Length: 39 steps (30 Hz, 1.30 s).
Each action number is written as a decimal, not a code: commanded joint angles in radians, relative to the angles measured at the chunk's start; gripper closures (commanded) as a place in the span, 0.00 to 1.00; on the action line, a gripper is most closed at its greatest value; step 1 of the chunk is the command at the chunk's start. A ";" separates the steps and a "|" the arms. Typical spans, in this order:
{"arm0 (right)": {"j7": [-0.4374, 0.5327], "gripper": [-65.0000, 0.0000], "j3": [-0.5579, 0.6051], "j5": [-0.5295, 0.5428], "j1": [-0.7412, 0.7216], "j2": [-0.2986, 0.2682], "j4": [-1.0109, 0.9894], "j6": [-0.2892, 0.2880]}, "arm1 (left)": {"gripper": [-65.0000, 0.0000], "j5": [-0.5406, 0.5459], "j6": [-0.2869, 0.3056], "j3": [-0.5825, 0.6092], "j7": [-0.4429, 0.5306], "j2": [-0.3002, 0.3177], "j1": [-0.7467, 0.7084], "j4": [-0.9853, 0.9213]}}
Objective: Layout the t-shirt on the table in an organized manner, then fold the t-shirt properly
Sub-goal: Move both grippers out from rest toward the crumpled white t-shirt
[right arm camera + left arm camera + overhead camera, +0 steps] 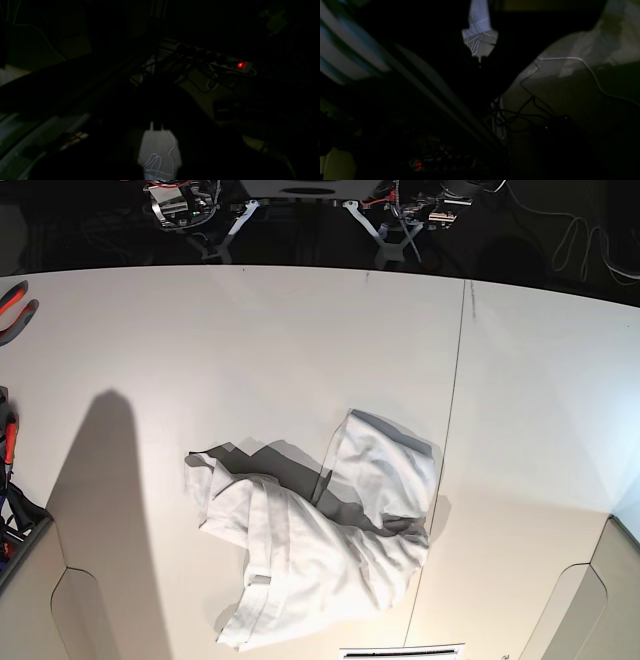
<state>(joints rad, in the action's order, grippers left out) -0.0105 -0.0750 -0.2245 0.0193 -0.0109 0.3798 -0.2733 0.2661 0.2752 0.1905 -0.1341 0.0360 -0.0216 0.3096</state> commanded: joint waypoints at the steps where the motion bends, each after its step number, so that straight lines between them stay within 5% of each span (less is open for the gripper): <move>1: 0.014 1.00 -0.003 0.005 -0.005 -0.003 0.008 -0.011 | 1.00 0.003 0.010 0.000 -0.001 0.000 0.005 0.013; 26: 0.014 1.00 -0.003 0.005 -0.005 -0.003 0.011 -0.012 | 1.00 0.003 0.010 0.000 -0.001 0.000 0.004 0.021; 32: 0.014 1.00 -0.003 0.015 0.069 -0.008 0.136 -0.012 | 1.00 0.007 0.011 0.000 0.004 0.017 -0.027 0.031; 39: 0.014 1.00 -0.003 0.296 0.330 -0.066 0.496 -0.086 | 1.00 0.008 0.116 -0.005 0.027 0.110 -0.216 0.213</move>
<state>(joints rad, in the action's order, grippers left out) -0.0154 -0.0765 0.0677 0.3470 -0.0673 0.8680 -0.3477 0.2695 0.3779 0.1871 -0.1165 0.1448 -0.2348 0.5171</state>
